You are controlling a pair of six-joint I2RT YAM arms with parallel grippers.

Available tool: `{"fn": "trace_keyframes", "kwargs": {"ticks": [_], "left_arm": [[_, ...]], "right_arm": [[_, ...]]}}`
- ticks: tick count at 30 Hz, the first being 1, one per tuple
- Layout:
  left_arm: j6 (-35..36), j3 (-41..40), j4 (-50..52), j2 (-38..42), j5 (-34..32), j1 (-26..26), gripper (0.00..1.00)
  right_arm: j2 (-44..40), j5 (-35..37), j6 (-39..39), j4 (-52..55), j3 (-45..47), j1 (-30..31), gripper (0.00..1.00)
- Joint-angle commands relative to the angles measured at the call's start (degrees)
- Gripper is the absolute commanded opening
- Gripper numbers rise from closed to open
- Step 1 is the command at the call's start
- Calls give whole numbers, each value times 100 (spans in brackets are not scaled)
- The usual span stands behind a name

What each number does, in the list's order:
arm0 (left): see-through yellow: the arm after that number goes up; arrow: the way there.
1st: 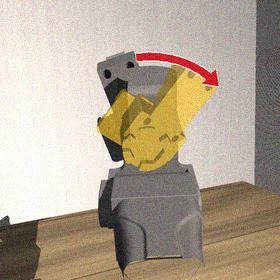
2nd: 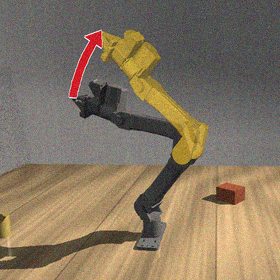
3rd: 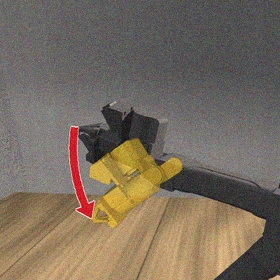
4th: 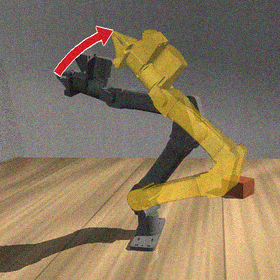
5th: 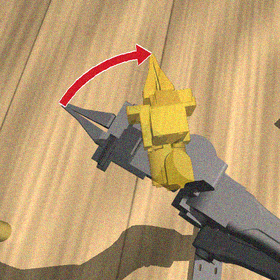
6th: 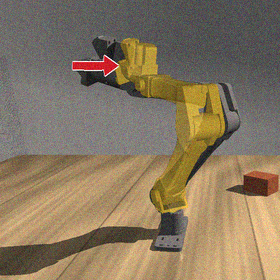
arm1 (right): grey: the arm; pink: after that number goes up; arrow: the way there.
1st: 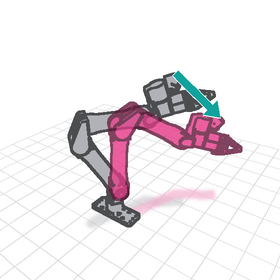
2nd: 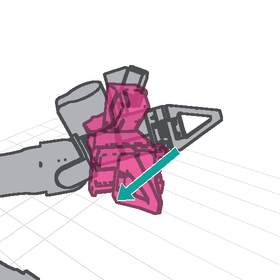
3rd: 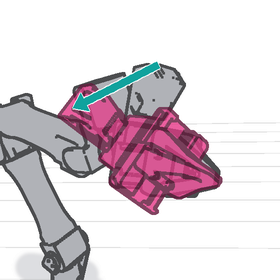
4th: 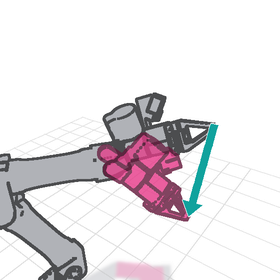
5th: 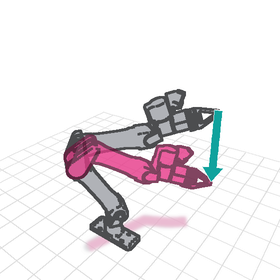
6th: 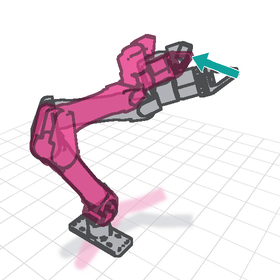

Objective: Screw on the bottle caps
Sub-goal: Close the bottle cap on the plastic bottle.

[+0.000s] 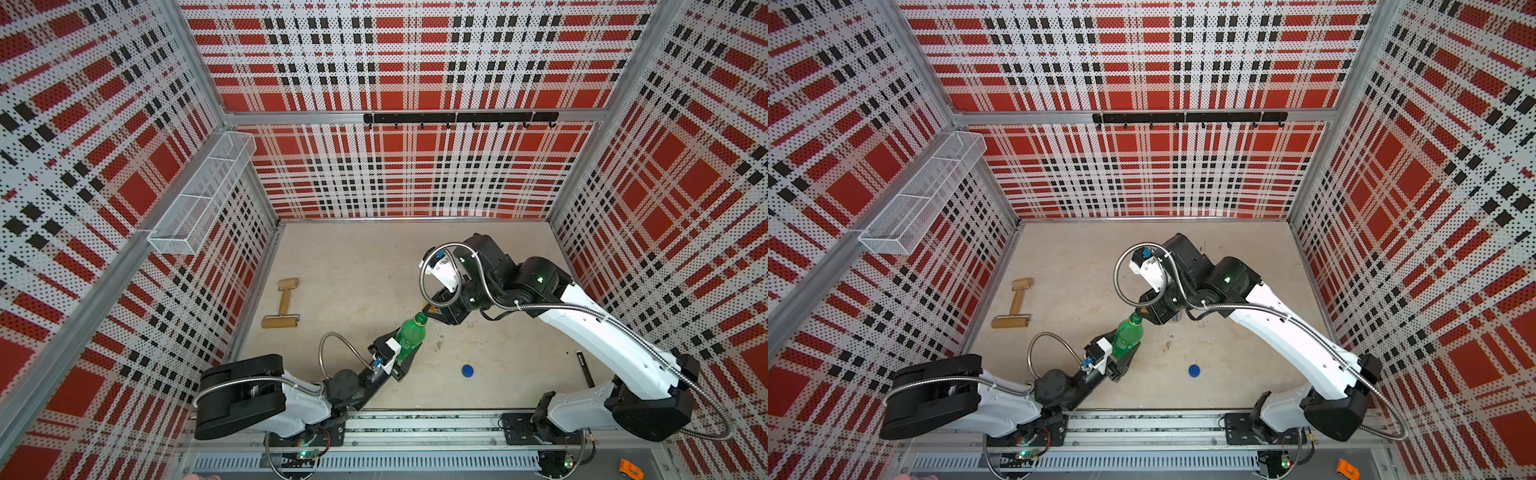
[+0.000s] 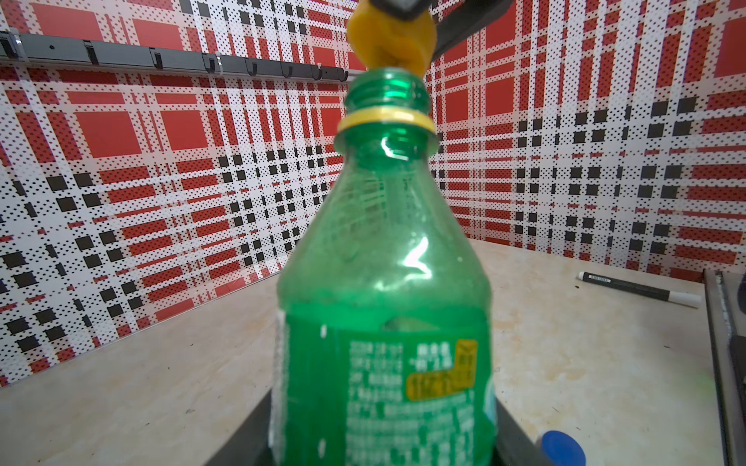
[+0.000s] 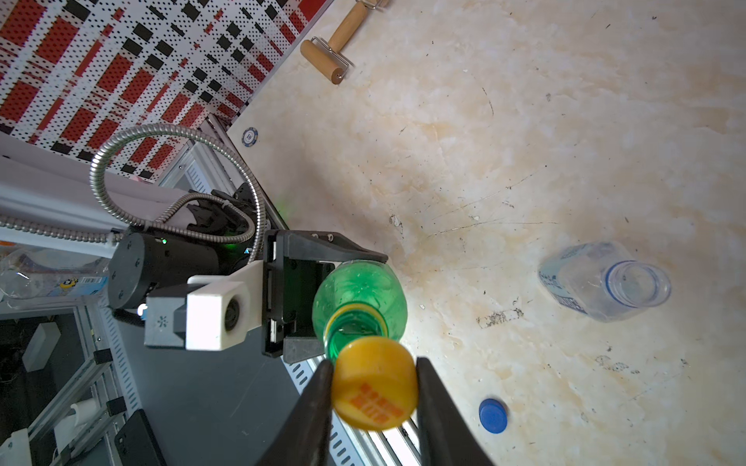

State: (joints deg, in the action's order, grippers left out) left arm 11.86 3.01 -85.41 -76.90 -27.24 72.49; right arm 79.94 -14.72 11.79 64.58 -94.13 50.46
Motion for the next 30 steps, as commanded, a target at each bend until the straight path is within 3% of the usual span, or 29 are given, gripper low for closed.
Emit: {"fn": "trace_keyframes", "kwargs": {"ticks": [1, 6, 17, 30], "left_arm": [[-41, 35, -248, -33, 53, 52, 58], [-29, 61, -248, -86, 79, 58, 58], [17, 131, -249, -149, 79, 80, 58], [34, 148, -248, -294, -9, 79, 58]], "right_arm": [[14, -101, 126, -416, 137, -187, 35], [68, 351, 235, -472, 231, -331, 34], [219, 442, 332, -636, 616, -313, 33], [259, 773, 471, -536, 492, 282, 32]]}}
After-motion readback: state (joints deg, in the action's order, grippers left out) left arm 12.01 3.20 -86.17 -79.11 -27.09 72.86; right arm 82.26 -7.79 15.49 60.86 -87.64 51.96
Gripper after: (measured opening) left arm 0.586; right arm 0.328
